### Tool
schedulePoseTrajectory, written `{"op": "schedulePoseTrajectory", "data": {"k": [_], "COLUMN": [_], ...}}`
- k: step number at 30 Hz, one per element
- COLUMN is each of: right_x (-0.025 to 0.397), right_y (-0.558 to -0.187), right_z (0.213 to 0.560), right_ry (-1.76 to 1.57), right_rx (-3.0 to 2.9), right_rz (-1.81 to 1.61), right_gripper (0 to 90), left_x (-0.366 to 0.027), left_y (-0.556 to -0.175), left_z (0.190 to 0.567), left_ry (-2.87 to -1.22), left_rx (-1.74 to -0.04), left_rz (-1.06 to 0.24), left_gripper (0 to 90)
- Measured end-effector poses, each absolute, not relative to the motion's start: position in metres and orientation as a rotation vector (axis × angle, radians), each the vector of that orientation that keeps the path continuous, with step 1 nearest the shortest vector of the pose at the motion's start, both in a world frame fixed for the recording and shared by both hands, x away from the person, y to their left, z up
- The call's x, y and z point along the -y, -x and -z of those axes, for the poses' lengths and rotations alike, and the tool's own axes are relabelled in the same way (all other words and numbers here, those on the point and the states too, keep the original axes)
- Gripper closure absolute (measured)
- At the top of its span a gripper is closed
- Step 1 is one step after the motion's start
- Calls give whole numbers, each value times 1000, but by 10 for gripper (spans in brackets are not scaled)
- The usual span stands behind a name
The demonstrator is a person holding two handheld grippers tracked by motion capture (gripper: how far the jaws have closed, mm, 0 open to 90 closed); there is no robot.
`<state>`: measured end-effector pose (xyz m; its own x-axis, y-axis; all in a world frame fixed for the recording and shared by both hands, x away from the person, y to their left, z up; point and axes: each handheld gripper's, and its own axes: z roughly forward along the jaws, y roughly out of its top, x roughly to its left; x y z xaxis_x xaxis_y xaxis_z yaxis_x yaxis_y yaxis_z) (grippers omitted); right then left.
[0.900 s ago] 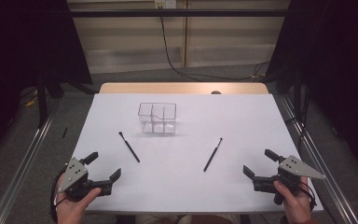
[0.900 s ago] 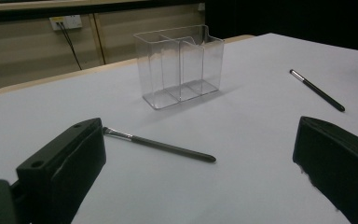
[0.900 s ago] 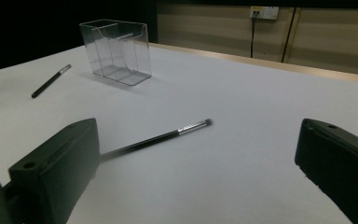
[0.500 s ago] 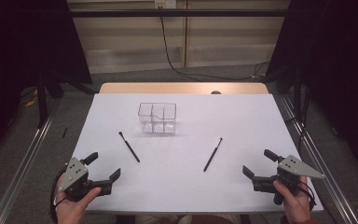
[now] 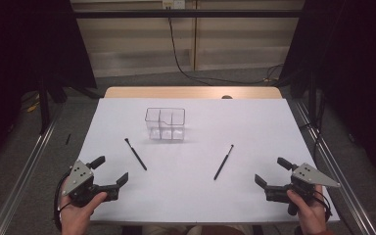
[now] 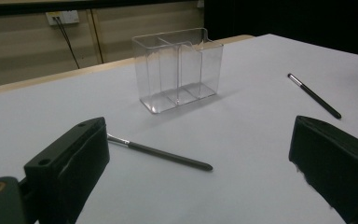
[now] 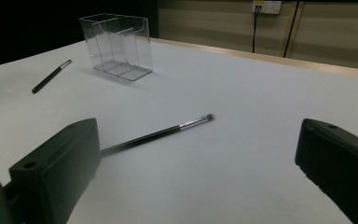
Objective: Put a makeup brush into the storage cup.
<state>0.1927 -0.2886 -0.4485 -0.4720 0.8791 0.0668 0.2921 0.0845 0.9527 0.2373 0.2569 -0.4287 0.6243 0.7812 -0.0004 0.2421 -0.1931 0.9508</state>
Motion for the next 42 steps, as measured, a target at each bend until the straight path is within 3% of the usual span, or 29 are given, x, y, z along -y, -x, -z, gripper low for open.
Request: {"op": "schedulePoseTrajectory", "data": {"k": [42], "right_x": [284], "right_y": [-195], "right_z": [450], "right_ry": [-1133], "right_rx": [-1881], "right_rz": [-1356], "right_gripper": [0], "left_x": [-240], "left_y": [-319], "left_z": [403], "left_ry": [-1868], "left_rx": [-916], "left_rz": [-578], "left_gripper": [44]}}
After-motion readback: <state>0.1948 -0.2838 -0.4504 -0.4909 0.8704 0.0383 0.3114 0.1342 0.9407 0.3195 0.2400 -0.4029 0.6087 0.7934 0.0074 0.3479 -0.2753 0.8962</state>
